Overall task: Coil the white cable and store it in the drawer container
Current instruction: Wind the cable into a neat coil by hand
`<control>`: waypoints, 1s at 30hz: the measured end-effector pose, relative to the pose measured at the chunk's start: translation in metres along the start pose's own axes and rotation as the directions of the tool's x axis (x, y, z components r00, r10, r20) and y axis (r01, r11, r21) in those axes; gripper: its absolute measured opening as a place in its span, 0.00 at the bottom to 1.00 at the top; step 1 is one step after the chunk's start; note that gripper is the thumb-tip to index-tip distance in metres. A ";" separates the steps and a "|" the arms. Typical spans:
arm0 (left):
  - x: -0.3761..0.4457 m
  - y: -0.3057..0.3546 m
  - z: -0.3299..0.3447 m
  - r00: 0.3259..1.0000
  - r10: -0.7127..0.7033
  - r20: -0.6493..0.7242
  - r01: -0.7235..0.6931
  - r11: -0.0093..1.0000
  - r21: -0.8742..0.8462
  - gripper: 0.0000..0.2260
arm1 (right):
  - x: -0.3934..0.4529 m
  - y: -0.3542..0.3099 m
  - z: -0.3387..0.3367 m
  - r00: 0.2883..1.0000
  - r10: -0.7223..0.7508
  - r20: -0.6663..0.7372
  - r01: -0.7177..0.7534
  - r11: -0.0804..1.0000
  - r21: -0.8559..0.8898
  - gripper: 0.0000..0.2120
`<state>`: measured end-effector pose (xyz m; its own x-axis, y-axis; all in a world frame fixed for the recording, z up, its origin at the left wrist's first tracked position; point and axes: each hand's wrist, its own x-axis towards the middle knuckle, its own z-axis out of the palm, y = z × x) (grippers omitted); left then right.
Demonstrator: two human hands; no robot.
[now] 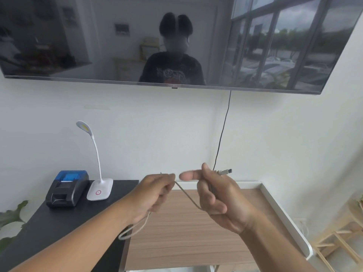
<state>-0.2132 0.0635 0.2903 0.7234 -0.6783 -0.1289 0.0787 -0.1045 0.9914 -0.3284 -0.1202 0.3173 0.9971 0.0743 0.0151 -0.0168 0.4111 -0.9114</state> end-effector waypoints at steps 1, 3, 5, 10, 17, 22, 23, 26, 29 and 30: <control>0.002 0.004 -0.003 1.000 -0.014 -0.011 0.014 1.000 -0.019 0.19 | -0.001 0.003 0.000 0.998 0.035 0.043 -0.033 0.998 -0.051 0.26; 0.006 0.014 -0.005 0.999 -0.031 -0.024 0.031 0.999 -0.030 0.17 | -0.004 0.010 0.001 0.989 0.122 0.079 -0.106 0.977 -0.187 0.27; 0.007 0.024 -0.002 0.999 -0.033 -0.023 0.032 0.999 -0.029 0.16 | -0.005 0.019 -0.001 0.980 0.188 0.069 -0.160 0.940 -0.302 0.29; 0.000 0.038 0.015 0.995 0.100 -0.024 -0.094 0.977 0.191 0.17 | 0.000 0.031 -0.002 0.991 0.130 -0.026 -0.130 0.925 -0.356 0.30; -0.014 0.028 0.032 0.943 0.331 -0.040 -0.268 0.825 0.497 0.13 | 0.010 0.033 -0.010 0.998 0.034 -0.061 -0.030 0.997 0.074 0.27; -0.021 0.016 0.038 0.908 0.419 0.012 -0.334 0.705 0.625 0.12 | 0.011 0.026 -0.009 0.996 0.034 -0.078 -0.014 0.969 0.247 0.27; -0.023 0.014 0.040 0.901 0.432 0.030 -0.351 0.688 0.635 0.12 | 0.011 0.025 -0.008 0.995 0.044 -0.087 -0.023 0.971 0.237 0.27; -0.026 0.009 0.044 0.878 0.475 0.054 -0.384 0.633 0.673 0.11 | 0.012 0.024 -0.003 0.989 0.081 -0.121 -0.046 0.963 0.266 0.28; -0.028 0.009 0.045 0.868 0.493 0.062 -0.398 0.616 0.680 0.11 | 0.013 0.026 0.004 0.993 0.089 -0.081 -0.056 0.938 0.343 0.29; -0.028 0.009 0.045 0.864 0.499 0.061 -0.401 0.613 0.681 0.11 | 0.013 0.025 0.006 0.994 0.083 -0.065 -0.058 0.948 0.312 0.30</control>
<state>-0.2640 0.0489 0.3021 0.6231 -0.6826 0.3819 -0.7091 -0.2870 0.6440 -0.3166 -0.1033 0.2968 0.9950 0.0485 -0.0873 -0.0972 0.6693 -0.7366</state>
